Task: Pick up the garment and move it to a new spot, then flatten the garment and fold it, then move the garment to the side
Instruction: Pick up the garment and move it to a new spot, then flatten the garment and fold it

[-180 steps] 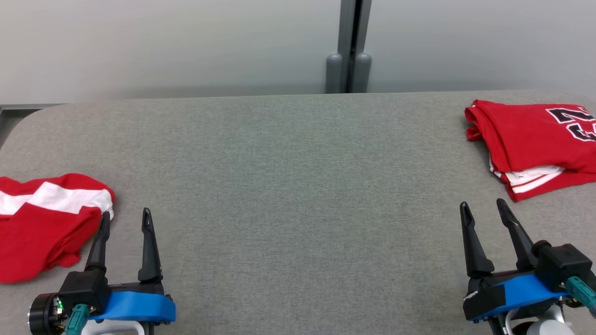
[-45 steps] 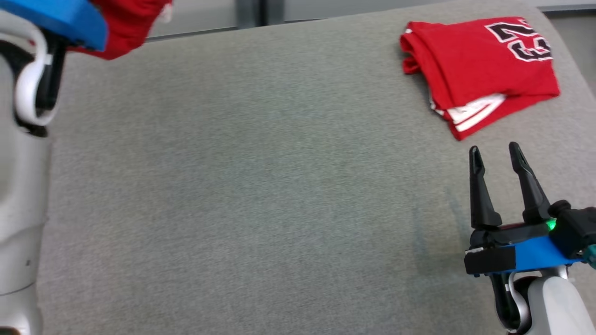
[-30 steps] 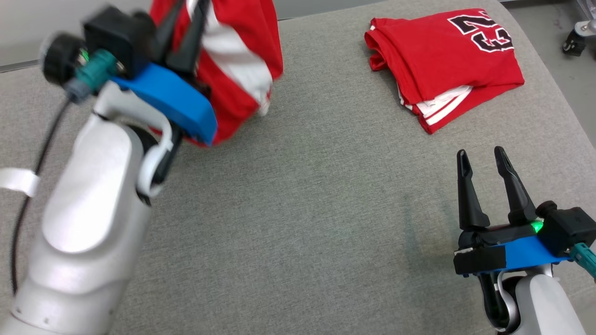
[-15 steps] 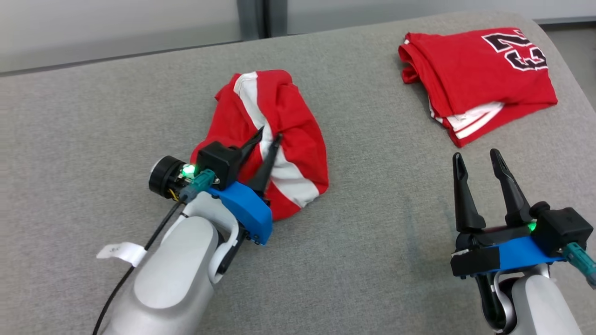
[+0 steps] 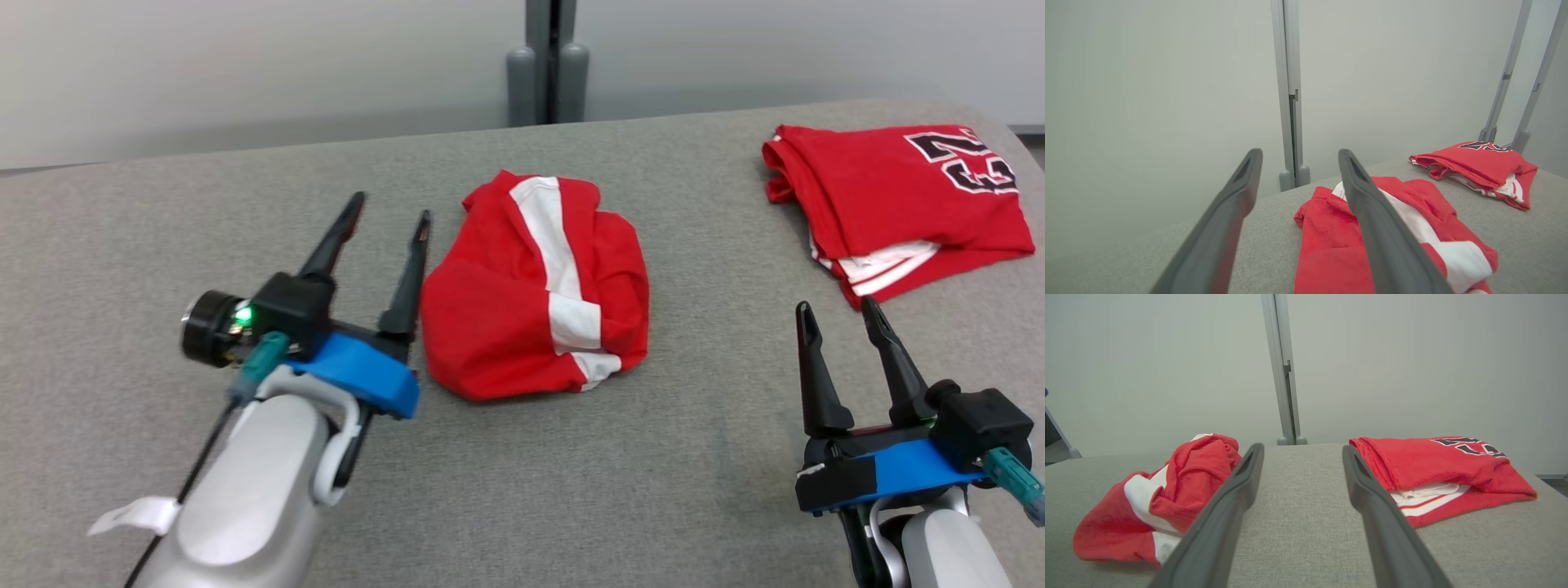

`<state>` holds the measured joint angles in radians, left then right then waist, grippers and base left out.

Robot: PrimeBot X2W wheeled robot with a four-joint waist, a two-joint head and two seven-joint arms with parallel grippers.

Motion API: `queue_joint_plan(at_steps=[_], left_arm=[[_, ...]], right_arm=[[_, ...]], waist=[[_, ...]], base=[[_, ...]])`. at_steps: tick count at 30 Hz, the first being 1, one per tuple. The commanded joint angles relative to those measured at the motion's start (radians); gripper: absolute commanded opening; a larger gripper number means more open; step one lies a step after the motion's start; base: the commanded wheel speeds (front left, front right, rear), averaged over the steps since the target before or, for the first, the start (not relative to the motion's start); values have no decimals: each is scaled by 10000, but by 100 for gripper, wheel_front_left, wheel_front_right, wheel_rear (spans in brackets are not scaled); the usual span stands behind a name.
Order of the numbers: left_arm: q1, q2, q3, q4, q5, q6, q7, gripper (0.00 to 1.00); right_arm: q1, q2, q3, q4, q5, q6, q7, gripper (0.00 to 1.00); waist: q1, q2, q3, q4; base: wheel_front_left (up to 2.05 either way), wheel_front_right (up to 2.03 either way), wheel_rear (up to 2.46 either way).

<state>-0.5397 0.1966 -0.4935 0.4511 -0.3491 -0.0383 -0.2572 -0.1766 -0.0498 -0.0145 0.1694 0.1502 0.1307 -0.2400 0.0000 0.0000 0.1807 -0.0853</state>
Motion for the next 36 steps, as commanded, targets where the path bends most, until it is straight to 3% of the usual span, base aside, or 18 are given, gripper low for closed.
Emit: queue_joint_plan(at_steps=[1,8,14,25,36], left_arm=[[279,179,264,-222,29,188,-56,100],[1646,694,1750,-1762,155,863,-83,100],[2955,695,2898,-2807,405,1096,-83,100],[4753,97,3856,-2971,861,810,-83,100],[5060,-348,4368,-2945,1269,488,-84,100]], right_arm=[[88,-15,-59,-60,-75,1,20,100],[300,-13,-196,-180,-133,1,136,100],[458,-13,-297,-181,-188,1,238,100],[1031,-14,-449,-283,-285,1,454,100],[1231,-14,-449,-366,-229,1,632,100]], waist=[[0,0,-42,136],[0,0,-291,700],[0,0,-550,1036],[0,0,-944,1245],[0,0,-1006,1290]], base=[[0,0,0],[0,0,0],[0,0,0],[0,0,0],[0,0,0]])
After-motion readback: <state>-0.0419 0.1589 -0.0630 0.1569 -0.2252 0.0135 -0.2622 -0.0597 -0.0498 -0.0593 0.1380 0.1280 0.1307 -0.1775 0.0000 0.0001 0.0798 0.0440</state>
